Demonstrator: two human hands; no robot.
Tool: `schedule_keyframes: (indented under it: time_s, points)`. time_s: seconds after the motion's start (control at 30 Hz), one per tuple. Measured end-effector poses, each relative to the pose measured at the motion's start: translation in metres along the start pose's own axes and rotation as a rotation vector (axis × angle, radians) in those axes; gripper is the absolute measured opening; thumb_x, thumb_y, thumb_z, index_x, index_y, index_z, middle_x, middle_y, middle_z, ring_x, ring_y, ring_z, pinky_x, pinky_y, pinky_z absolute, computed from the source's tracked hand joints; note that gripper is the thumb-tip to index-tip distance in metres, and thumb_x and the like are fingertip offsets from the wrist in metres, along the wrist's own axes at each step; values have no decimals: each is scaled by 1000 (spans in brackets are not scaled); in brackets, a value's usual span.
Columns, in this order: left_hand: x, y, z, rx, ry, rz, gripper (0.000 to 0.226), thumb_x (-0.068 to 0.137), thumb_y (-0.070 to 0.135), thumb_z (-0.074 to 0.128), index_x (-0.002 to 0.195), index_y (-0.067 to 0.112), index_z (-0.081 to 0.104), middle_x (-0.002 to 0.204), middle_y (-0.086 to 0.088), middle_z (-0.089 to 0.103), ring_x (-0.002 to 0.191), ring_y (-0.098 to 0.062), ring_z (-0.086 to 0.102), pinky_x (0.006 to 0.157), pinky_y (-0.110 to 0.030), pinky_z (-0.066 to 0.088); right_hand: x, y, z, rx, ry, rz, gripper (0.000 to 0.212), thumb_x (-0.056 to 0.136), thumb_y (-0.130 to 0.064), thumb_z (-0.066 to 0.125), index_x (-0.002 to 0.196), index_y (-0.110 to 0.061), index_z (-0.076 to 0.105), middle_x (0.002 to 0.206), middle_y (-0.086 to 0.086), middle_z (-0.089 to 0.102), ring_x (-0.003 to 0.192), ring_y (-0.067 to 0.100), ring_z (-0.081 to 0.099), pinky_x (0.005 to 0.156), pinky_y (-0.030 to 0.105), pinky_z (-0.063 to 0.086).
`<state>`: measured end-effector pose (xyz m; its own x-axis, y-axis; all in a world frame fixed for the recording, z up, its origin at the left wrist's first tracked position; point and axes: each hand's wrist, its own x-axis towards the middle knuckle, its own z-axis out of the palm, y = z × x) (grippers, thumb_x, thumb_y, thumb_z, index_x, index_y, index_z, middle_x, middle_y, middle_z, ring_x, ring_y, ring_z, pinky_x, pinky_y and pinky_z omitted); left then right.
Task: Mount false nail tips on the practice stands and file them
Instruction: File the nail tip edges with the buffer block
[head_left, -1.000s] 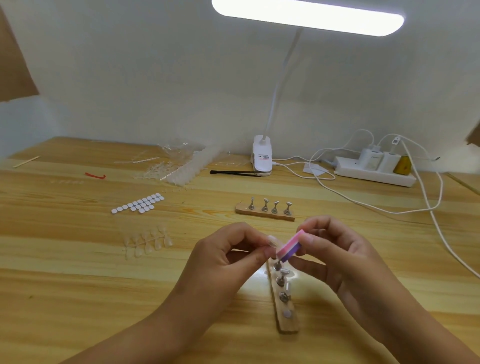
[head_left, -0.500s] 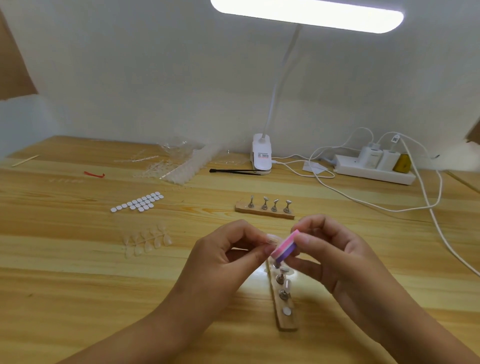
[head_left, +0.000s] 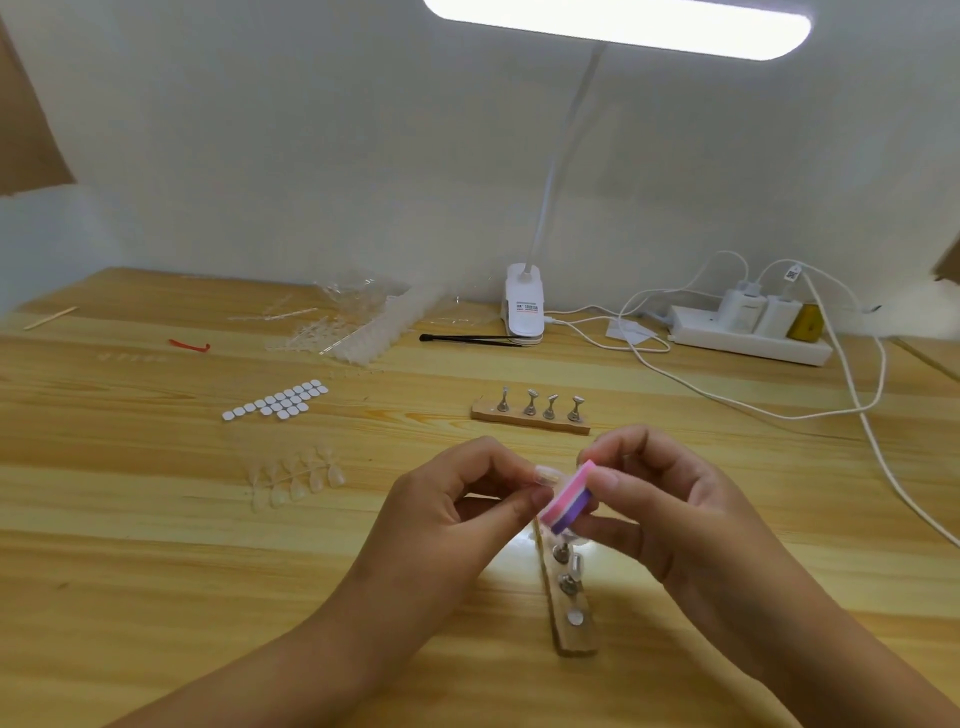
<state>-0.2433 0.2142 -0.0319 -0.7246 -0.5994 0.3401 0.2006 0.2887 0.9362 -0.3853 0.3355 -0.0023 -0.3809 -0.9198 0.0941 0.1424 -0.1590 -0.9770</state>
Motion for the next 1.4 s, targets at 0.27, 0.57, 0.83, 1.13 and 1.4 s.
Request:
schedule_keyframes:
  time_s: [0.27,0.57,0.83,1.13,1.4]
  points:
    - [0,-1,1,-8,0,-5,6,75,39,70,81,38,73,88,7,74,86,-7,70,74,-14,52,0,1,0,-13,21,12,17,68,-19,80,82,-16,71,82,7,68,79,24,71,71,28,57]
    - [0,-1,1,-31,-16,-22,7,77,33,70,83,35,74,90,8,75,90,-7,70,79,-15,52,1,-1,-5,7,26,38,24,65,-20,80,86,-13,73,86,10,69,81,24,72,71,27,58]
    - [0,1,0,-25,-29,-37,14,77,38,70,89,36,76,93,11,75,93,-4,70,82,-14,51,0,-3,-2,-18,31,56,19,72,-17,81,87,-10,73,91,15,71,84,27,72,71,29,58]
    - [1,-1,0,-28,-11,-29,15,75,40,70,87,38,77,89,11,75,88,-3,69,77,-13,51,0,-4,-2,-8,68,25,16,71,-16,82,84,-14,73,87,10,71,83,26,73,73,29,58]
    - [2,-4,-2,-10,-1,-18,11,76,42,71,86,39,74,92,9,75,92,-8,70,81,-20,54,-1,-4,0,-11,114,13,21,65,-20,85,81,-14,72,85,12,68,82,25,72,72,29,58]
